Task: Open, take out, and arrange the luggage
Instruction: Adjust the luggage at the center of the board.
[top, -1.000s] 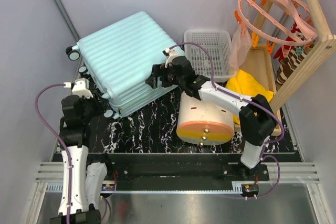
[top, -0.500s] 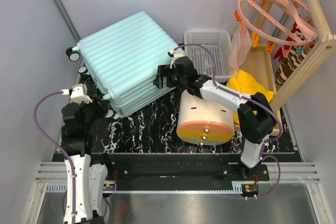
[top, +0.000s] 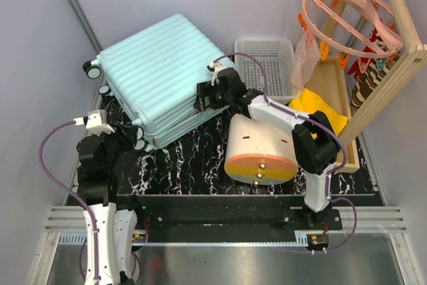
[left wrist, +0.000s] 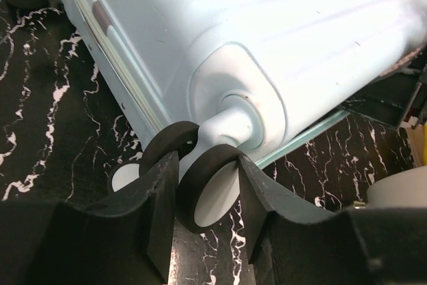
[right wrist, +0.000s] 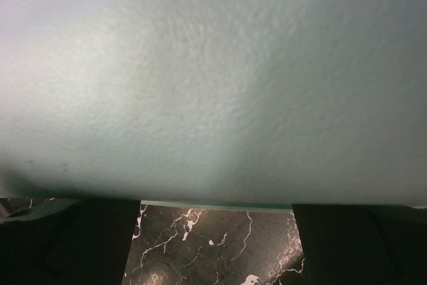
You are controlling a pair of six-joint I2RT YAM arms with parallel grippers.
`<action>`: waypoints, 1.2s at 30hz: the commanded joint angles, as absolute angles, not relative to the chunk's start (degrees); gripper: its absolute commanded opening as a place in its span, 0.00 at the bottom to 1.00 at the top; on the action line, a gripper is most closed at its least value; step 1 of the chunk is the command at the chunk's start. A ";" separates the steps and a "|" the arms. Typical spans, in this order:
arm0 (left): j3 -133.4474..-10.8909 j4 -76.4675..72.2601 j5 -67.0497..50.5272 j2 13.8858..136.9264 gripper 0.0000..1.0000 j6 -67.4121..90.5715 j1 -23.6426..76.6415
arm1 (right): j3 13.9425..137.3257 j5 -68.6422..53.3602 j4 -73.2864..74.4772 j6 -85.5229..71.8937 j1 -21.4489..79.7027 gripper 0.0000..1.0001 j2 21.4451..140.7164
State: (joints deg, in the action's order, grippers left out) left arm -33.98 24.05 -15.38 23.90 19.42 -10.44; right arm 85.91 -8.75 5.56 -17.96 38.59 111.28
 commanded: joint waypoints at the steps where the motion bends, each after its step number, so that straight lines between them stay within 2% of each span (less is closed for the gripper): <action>1: -32.61 23.47 -28.47 23.73 0.00 24.43 -8.70 | 91.40 -3.87 -0.70 -18.89 35.95 0.94 115.75; 5: -33.04 22.41 -28.13 24.34 0.00 23.39 -8.26 | 91.06 -4.13 -0.53 -19.07 35.16 0.94 114.88; 7: -36.97 25.30 -25.24 24.70 0.01 19.54 -8.35 | 89.48 -5.01 -0.62 -18.99 35.07 0.94 113.13; 9: -40.41 28.47 -19.88 24.61 0.23 14.80 -8.35 | 87.72 -6.41 -0.70 -18.90 35.07 0.94 111.72; 10: -43.56 29.43 -17.69 24.44 0.58 13.37 -8.35 | 87.11 -6.85 -0.96 -18.98 35.07 0.94 110.58; 11: -44.99 30.75 -13.75 24.35 0.71 12.14 -8.26 | 85.79 -7.03 -1.14 -19.16 35.07 0.93 110.13; 12: -45.96 30.94 -12.15 24.26 0.79 10.30 -8.35 | 85.09 -7.38 -1.40 -19.60 35.07 0.94 109.60; 14: -47.28 30.15 -11.33 24.60 0.86 8.97 -8.35 | 83.07 -8.17 -2.98 -20.39 35.07 0.94 108.55; 22: -49.21 28.92 -28.99 35.93 0.90 -2.35 -8.26 | 79.81 -13.18 -7.12 -23.20 35.16 0.93 107.14; 27: -50.01 29.71 -31.72 38.84 0.90 -10.62 -7.91 | 78.49 -15.73 -9.05 -23.91 35.16 0.93 105.38; 35: -46.50 25.93 -27.43 38.06 0.92 -14.06 -7.82 | 76.38 -17.32 -10.81 -24.35 35.07 0.93 103.62; 36: -46.32 25.49 -27.16 38.23 0.86 -14.24 -7.82 | 76.29 -17.40 -10.90 -24.17 35.07 0.93 103.62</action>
